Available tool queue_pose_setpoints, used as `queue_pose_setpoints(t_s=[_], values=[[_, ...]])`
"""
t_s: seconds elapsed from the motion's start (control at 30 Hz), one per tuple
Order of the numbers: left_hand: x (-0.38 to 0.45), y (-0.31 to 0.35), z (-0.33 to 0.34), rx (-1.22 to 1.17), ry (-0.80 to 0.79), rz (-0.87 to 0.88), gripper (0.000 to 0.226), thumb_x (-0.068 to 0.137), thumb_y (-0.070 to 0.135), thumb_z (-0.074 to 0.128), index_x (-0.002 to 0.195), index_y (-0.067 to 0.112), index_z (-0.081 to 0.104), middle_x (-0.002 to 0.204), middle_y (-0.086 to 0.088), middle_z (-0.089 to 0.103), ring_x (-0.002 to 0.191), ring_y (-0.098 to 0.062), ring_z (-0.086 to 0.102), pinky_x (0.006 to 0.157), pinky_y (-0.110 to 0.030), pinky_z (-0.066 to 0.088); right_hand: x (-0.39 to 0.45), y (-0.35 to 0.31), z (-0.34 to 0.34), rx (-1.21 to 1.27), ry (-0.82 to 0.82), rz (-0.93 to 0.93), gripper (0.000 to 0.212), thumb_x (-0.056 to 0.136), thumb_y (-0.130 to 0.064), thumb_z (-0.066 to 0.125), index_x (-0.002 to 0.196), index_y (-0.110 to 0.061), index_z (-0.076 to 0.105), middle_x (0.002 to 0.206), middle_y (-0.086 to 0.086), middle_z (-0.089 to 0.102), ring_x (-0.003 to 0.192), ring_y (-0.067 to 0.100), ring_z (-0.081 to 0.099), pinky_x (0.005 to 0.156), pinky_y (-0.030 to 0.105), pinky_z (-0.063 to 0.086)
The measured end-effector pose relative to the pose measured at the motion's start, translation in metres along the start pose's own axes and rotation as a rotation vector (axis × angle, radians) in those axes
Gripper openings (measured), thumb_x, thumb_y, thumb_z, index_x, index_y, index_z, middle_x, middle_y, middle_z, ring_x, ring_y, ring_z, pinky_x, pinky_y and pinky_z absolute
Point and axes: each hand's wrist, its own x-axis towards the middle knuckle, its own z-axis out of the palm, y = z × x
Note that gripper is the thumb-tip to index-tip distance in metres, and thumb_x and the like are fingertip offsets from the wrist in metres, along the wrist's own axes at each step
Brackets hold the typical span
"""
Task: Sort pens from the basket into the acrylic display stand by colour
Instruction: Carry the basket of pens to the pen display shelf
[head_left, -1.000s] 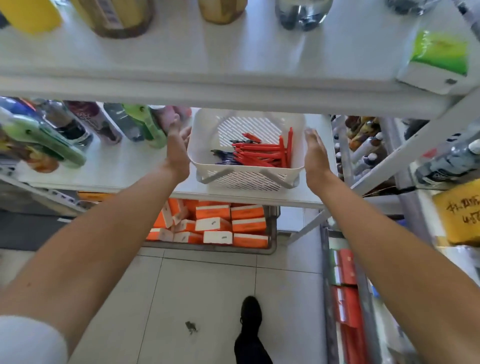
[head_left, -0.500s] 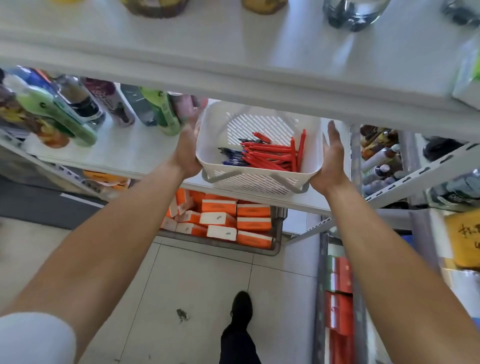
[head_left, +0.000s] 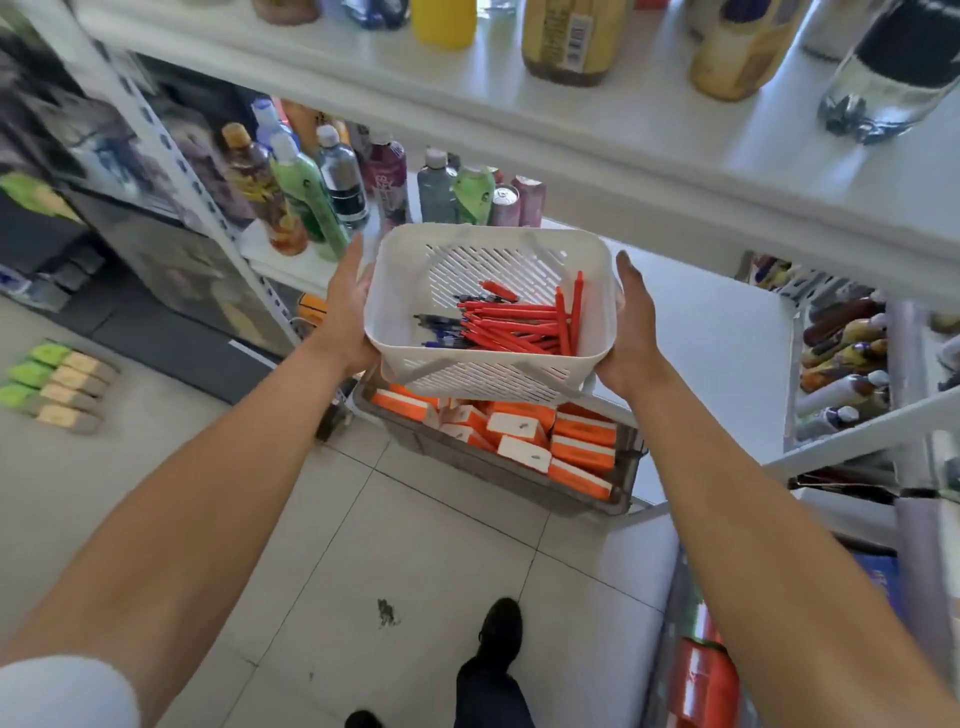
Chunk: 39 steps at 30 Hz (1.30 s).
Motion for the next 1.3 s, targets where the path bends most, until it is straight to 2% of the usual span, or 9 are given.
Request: queue_pose_setpoints(t_s=[0.1, 0.3, 0.5, 0.67, 0.8, 0.97, 1.1, 1.2, 1.3], values=[[-0.039, 0.016, -0.049, -0.015, 0.137, 0.042, 0.069, 0.097, 0.071, 0.032, 0.143, 0.026, 0.056, 0.144, -0.012, 0.059, 0.127, -0.034, 0.059, 0.107, -0.052, 0.046, -0.003, 0.022, 0.054, -0.085, -0.035, -0.01, 0.055, 0.1, -0.063, 0.037, 0.131, -0.025, 0.061, 0.123, 0.012, 0.071, 0.112, 0.029, 0.07, 0.096, 0.049, 0.057], [-0.142, 0.047, -0.128, -0.131, 0.304, 0.167, 0.065, 0.103, 0.06, 0.027, 0.088, 0.031, 0.084, 0.111, -0.005, 0.077, 0.101, -0.028, 0.072, 0.08, -0.04, 0.059, -0.016, 0.066, 0.172, -0.106, -0.169, -0.003, 0.041, 0.104, -0.05, 0.044, 0.108, -0.022, 0.073, 0.112, 0.015, 0.075, 0.106, 0.034, 0.071, 0.095, 0.051, 0.057], [-0.246, 0.068, -0.223, -0.174, 0.492, 0.3, 0.068, 0.1, 0.066, 0.029, 0.142, 0.02, 0.056, 0.131, -0.01, 0.068, 0.112, -0.031, 0.069, 0.081, -0.04, 0.059, -0.044, 0.124, 0.285, -0.146, -0.412, 0.109, 0.051, 0.096, -0.06, 0.049, 0.114, -0.019, 0.074, 0.116, 0.016, 0.073, 0.113, 0.038, 0.067, 0.102, 0.057, 0.052], [-0.335, 0.071, -0.282, -0.23, 0.639, 0.407, 0.071, 0.099, 0.068, 0.028, 0.144, 0.02, 0.055, 0.14, -0.013, 0.061, 0.128, -0.037, 0.057, 0.097, -0.049, 0.053, -0.071, 0.172, 0.366, -0.205, -0.6, 0.221, 0.053, 0.108, -0.051, 0.033, 0.119, -0.014, 0.069, 0.102, 0.007, 0.078, 0.099, 0.025, 0.073, 0.083, 0.039, 0.06], [-0.393, 0.069, -0.306, -0.279, 0.696, 0.47, 0.068, 0.101, 0.065, 0.026, 0.119, 0.022, 0.075, 0.119, -0.011, 0.073, 0.107, -0.031, 0.07, 0.08, -0.039, 0.06, -0.086, 0.214, 0.418, -0.182, -0.73, 0.362, 0.07, 0.098, -0.068, 0.037, 0.139, -0.016, 0.061, 0.139, 0.02, 0.061, 0.129, 0.045, 0.056, 0.112, 0.063, 0.039], [-0.444, 0.063, -0.328, -0.324, 0.733, 0.532, 0.069, 0.098, 0.068, 0.029, 0.143, 0.021, 0.056, 0.121, -0.01, 0.072, 0.109, -0.03, 0.069, 0.083, -0.039, 0.059, -0.098, 0.251, 0.459, -0.169, -0.859, 0.456, 0.073, 0.094, -0.069, 0.041, 0.143, -0.017, 0.056, 0.145, 0.019, 0.056, 0.136, 0.044, 0.05, 0.116, 0.064, 0.033], [-0.458, 0.057, -0.332, -0.339, 0.764, 0.575, 0.07, 0.094, 0.067, 0.036, 0.143, 0.021, 0.055, 0.118, -0.01, 0.072, 0.104, -0.03, 0.07, 0.077, -0.037, 0.06, -0.106, 0.262, 0.473, -0.22, -0.898, 0.48, 0.076, 0.092, -0.071, 0.044, 0.145, -0.019, 0.055, 0.145, 0.017, 0.057, 0.134, 0.043, 0.052, 0.115, 0.064, 0.034], [-0.458, 0.052, -0.334, -0.362, 0.774, 0.582, 0.068, 0.097, 0.065, 0.034, 0.146, 0.022, 0.053, 0.122, -0.011, 0.07, 0.109, -0.032, 0.067, 0.081, -0.04, 0.06, -0.104, 0.257, 0.475, -0.275, -0.912, 0.418, 0.088, 0.077, -0.076, 0.062, 0.145, -0.02, 0.055, 0.146, 0.018, 0.055, 0.135, 0.044, 0.051, 0.114, 0.067, 0.035], [-0.453, 0.049, -0.334, -0.374, 0.785, 0.598, 0.065, 0.098, 0.064, 0.037, 0.145, 0.023, 0.054, 0.134, -0.013, 0.062, 0.121, -0.035, 0.059, 0.092, -0.044, 0.056, -0.097, 0.249, 0.479, -0.324, -0.919, 0.405, 0.082, 0.083, -0.075, 0.055, 0.145, -0.021, 0.054, 0.146, 0.017, 0.056, 0.134, 0.043, 0.052, 0.113, 0.066, 0.036]])
